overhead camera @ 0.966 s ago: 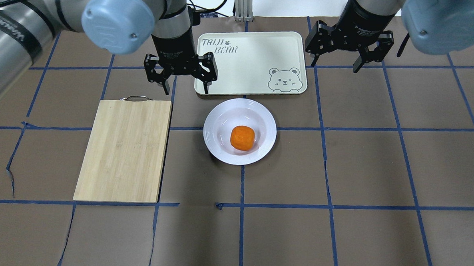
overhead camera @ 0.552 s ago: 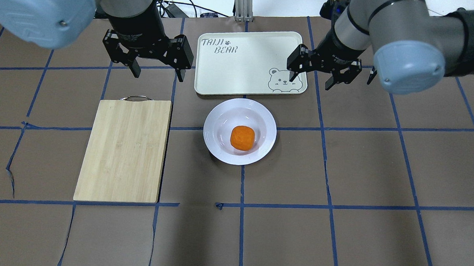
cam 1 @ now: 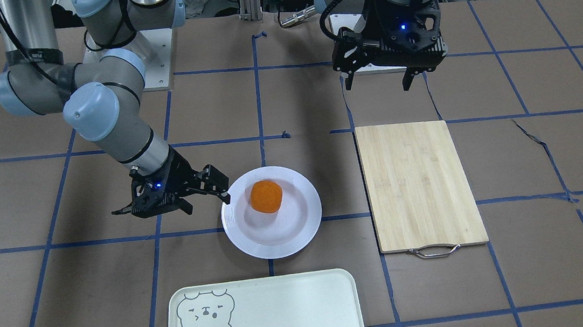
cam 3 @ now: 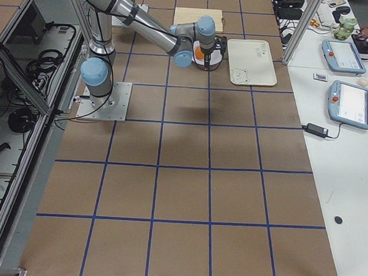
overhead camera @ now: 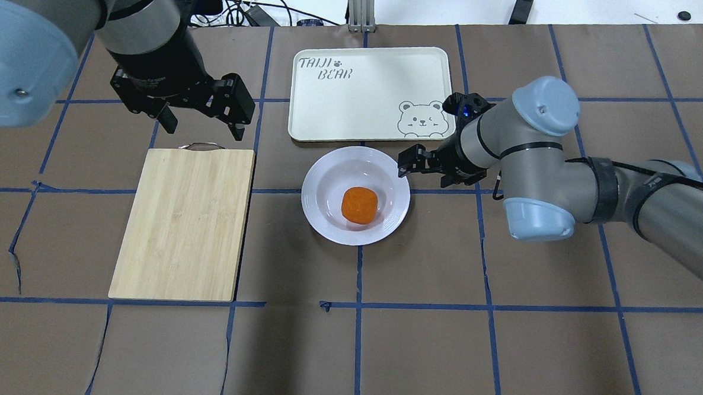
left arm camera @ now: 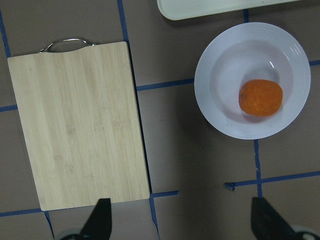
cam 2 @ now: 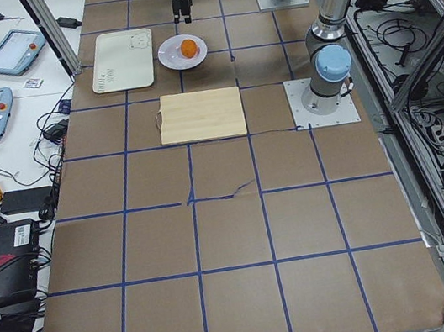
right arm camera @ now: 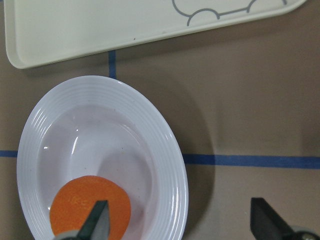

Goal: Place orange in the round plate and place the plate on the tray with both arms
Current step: 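Grip the rim of the white plate with the right gripper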

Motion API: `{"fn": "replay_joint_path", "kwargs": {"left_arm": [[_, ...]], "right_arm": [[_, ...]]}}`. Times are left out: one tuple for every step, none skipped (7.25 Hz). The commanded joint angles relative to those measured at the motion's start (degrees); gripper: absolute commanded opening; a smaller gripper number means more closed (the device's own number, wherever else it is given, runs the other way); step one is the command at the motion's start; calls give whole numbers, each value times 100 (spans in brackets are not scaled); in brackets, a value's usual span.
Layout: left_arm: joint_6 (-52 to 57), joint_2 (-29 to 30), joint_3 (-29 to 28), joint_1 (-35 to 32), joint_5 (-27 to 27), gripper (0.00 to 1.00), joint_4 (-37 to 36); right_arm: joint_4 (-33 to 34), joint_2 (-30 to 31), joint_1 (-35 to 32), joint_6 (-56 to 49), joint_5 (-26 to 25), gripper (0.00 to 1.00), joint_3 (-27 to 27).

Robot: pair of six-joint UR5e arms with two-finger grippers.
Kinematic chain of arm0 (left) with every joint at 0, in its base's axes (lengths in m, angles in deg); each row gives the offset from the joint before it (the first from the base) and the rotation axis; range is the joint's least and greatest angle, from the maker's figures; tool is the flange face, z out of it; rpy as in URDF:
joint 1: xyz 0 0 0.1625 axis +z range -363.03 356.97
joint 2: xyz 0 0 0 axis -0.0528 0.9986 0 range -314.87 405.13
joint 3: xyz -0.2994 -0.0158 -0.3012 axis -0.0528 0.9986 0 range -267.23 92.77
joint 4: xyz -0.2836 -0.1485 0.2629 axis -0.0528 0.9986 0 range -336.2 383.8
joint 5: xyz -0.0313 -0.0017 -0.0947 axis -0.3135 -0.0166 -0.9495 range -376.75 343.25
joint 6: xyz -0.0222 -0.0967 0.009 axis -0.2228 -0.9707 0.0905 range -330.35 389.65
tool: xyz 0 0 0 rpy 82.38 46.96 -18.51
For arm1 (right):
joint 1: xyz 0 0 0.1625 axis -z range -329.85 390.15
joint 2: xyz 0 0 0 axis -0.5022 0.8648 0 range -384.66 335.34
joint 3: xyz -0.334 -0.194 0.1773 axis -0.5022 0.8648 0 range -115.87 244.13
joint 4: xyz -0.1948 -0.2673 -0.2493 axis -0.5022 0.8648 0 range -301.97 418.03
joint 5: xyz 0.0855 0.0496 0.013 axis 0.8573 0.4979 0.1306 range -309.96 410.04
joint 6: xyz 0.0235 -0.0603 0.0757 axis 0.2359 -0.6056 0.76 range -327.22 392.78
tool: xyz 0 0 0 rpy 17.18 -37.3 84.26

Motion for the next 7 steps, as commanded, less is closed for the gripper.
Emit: {"fn": "replay_joint_path", "kwargs": {"left_arm": [[65,-30,46,125,-6,100,-116],[56,-38,46,116,-49,100,-116],[65,-39,46,125,-33,100,-107],[56,-39,46,125,-24,100,-107],[48,-39,-15,142,-15,100,-90],[47,-39,-15,151,20,100,-90],[47,-39,-15,142,12,100,-90]], "right_arm": [[554,-453,-30,23,221,100,-102],[546,-471,-39,40,248,100,-145],[590,-463,-39,49,257,100,-224],[764,-498,-48,40,240,92,-259],[792,-663,-48,40,240,92,-268],[862,-682,-118,49,222,92,-234],[871,-674,-179,58,231,72,-225]]}}
